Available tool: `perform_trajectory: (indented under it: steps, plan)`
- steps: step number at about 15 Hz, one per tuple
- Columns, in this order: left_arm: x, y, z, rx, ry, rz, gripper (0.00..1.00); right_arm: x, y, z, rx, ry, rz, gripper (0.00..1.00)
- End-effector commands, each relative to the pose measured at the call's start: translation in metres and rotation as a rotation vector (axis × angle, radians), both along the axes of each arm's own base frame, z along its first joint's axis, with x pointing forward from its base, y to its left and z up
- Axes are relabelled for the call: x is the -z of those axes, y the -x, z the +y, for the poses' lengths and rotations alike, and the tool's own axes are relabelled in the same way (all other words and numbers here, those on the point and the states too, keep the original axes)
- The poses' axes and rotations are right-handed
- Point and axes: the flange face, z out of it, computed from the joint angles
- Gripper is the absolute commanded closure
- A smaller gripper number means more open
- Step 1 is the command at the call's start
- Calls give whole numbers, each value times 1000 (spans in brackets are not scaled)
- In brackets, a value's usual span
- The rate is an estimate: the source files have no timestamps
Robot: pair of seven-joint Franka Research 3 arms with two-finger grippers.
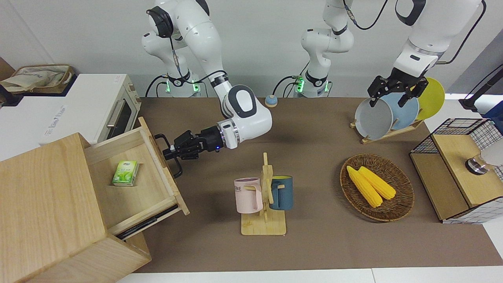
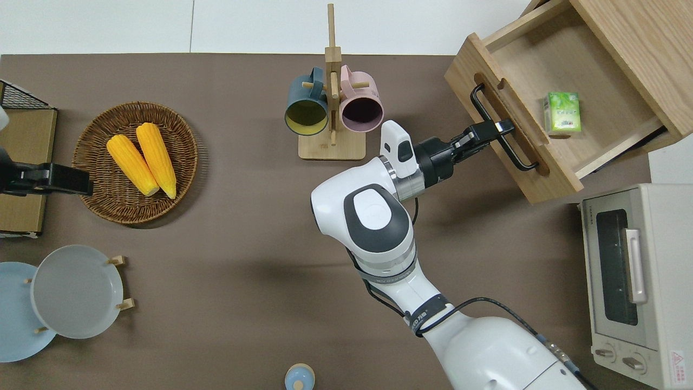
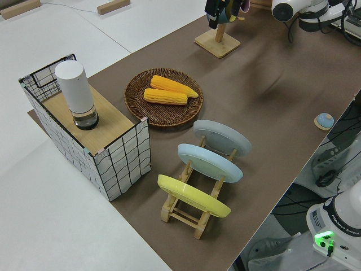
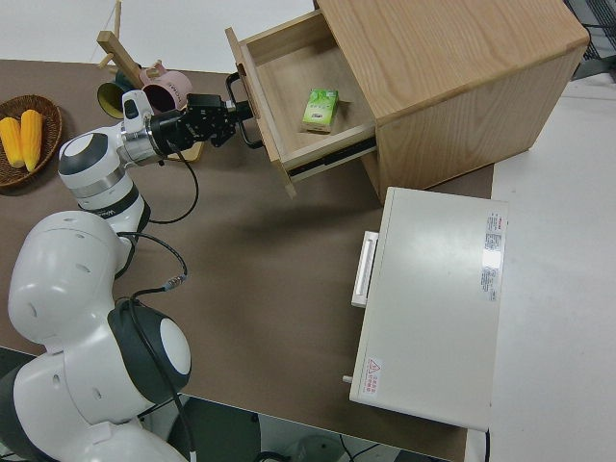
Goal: Slide drawer open with right arm
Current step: 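Pull the handle toward the robot with the right gripper, sliding drawer out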
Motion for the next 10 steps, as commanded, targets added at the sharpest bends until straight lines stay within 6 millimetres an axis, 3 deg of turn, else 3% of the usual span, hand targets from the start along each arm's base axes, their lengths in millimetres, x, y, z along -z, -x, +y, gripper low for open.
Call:
perform_trajectory:
  steps: [1, 10]
  plan:
    - [-2, -4, 0, 8, -16, -8, 5, -6, 16, 18, 29, 22, 20, 976]
    - [-2, -4, 0, 8, -16, -8, 5, -11, 35, 50, 15, 8, 17, 976]
